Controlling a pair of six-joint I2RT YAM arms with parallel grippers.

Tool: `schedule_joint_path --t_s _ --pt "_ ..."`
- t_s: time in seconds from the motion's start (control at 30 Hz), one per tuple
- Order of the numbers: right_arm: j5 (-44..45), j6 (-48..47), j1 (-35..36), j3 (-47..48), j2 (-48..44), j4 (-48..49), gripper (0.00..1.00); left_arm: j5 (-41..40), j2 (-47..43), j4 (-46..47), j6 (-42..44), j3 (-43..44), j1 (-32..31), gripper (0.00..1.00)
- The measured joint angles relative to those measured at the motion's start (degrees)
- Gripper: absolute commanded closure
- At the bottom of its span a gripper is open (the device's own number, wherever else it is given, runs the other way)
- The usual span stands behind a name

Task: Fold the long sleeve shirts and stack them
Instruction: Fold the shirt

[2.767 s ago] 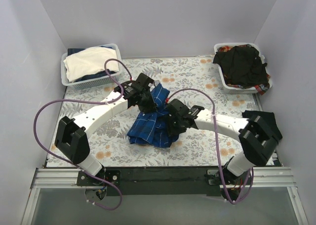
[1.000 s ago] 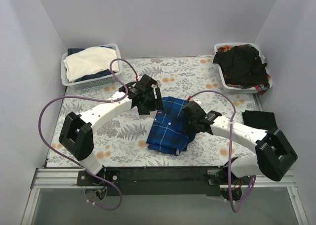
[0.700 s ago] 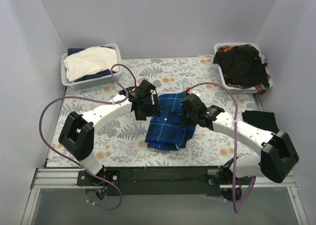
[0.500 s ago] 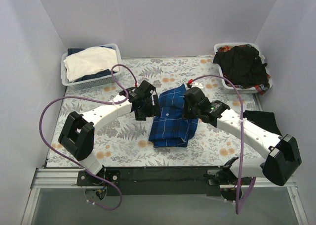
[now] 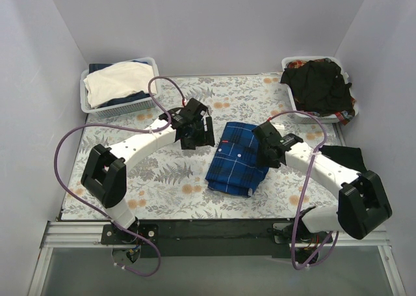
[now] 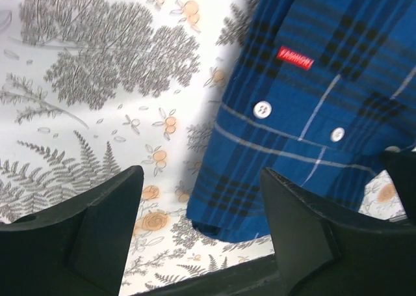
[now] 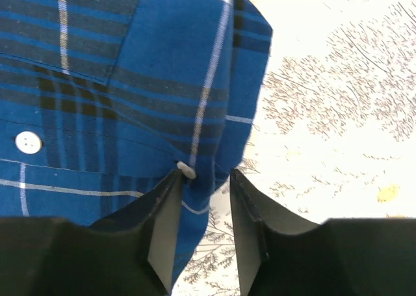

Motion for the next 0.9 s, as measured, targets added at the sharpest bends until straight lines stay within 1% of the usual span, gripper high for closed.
schedule_joint_path --t_s 0.07,0.17,0.27,0.4,0.57,0.63,0.7,0.8,0.9 --pt "0.61 0.68 -0.33 0.07 0.04 -1.14 0.51 -0.24 1.25 -0.04 0.83 2.69 0.04 0.27" --pt "1.46 0.72 -0.22 0.87 -1.88 -2.60 0.51 -0.37 3.26 -0.20 1.81 6.69 0.50 0.27" --pt "2.10 -0.09 0.76 4.68 -3.28 -3.23 0.51 -0.15 5.57 -0.04 1.99 10.10 1.79 0.27" --pt "1.05 -1.60 5.18 9.46 -2.25 -1.44 0.52 1.07 6.62 -0.57 0.87 10.49 5.62 0.27" --pt "-3.52 -1.92 12.37 10.45 4.07 1.27 0.55 3.63 6.88 -0.83 -0.46 9.68 11.54 0.27" --pt "-5.66 -1.73 14.99 9.75 6.93 1.86 0.55 4.39 6.88 -0.68 -0.42 9.29 13.29 0.27" --pt "-7.26 -1.49 16.55 8.04 7.91 2.32 0.56 5.46 6.91 -0.42 0.09 9.22 13.94 0.28" --pt "-9.03 -0.81 17.05 2.34 7.54 3.23 0.57 7.80 6.95 0.83 1.62 9.22 13.68 0.28" --pt "-9.79 0.59 16.92 -5.79 5.88 4.17 0.57 10.82 7.76 2.38 3.50 9.57 13.40 0.29"
